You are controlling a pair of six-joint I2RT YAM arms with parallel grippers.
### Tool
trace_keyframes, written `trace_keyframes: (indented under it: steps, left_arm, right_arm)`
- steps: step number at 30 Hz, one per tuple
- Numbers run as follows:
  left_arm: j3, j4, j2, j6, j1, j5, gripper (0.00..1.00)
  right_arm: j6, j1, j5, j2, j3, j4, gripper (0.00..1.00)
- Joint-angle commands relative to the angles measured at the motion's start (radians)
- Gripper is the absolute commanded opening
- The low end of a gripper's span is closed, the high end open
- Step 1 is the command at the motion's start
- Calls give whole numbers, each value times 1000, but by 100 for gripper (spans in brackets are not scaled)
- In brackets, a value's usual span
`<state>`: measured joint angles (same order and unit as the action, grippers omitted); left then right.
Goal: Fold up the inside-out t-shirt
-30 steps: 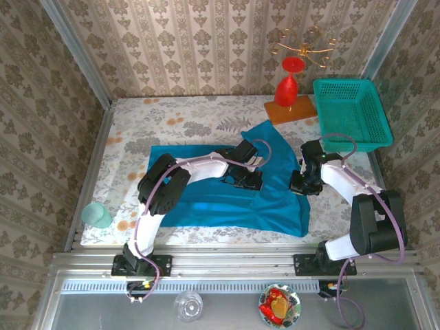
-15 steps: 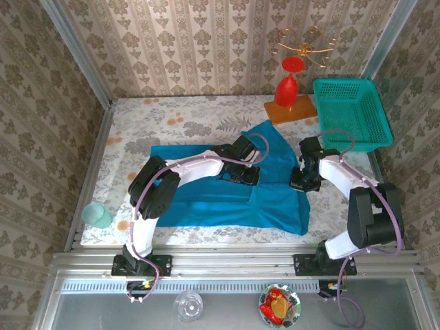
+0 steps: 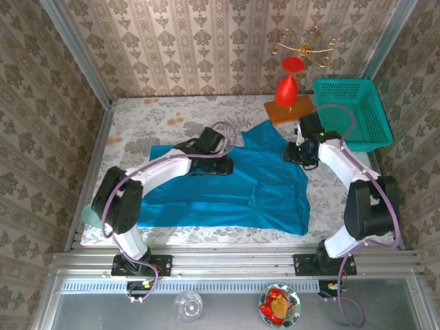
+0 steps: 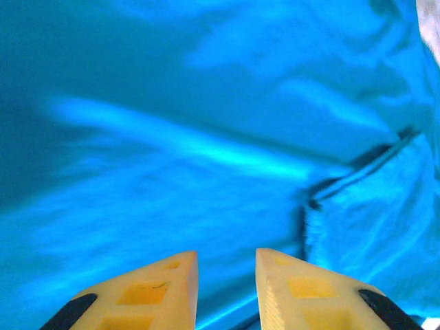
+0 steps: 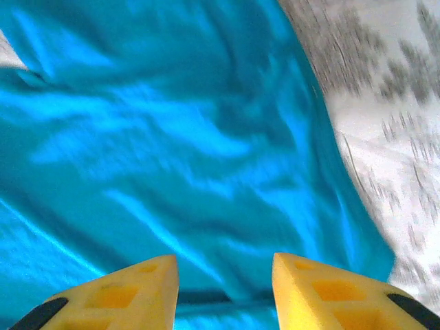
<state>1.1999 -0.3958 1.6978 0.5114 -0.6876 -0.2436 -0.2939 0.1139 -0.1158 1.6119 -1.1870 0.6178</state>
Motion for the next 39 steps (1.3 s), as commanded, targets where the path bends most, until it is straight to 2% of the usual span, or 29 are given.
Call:
trace_keyframes:
  steps: [1,4,6,9,15,19,24,28,39]
  left_arm:
    - [-60,-30,-54,-68,103,30,30]
    - [-48,-123,-72,-155,222,106,33]
    - [-10,-190,-63,-215,333,151,35]
    - [60,-253,-18,-270,459,160,37]
    - [161,-281,92,-355,593,227,37]
    - [245,-296,207,-392,628,199,37]
    - [344,-325,327,-464,633,250,35]
    - [375,-319,362,-502,637,314,36]
    - [503,-358,485,-536,660,288,36]
  right_arm:
    - [103,22,0,115,-114,-47,41]
    - [128,36,21,205,-221,-8,40]
    - [137,42,24,240,-255,-10,40]
    - [156,43,39,296,-302,-6,40]
    - [206,43,55,368,-372,23,41]
    - [216,42,58,373,-387,35,40]
    - [241,40,88,381,-405,55,40]
    - [254,37,94,386,-414,62,40]
    - [270,36,119,434,-469,79,40]
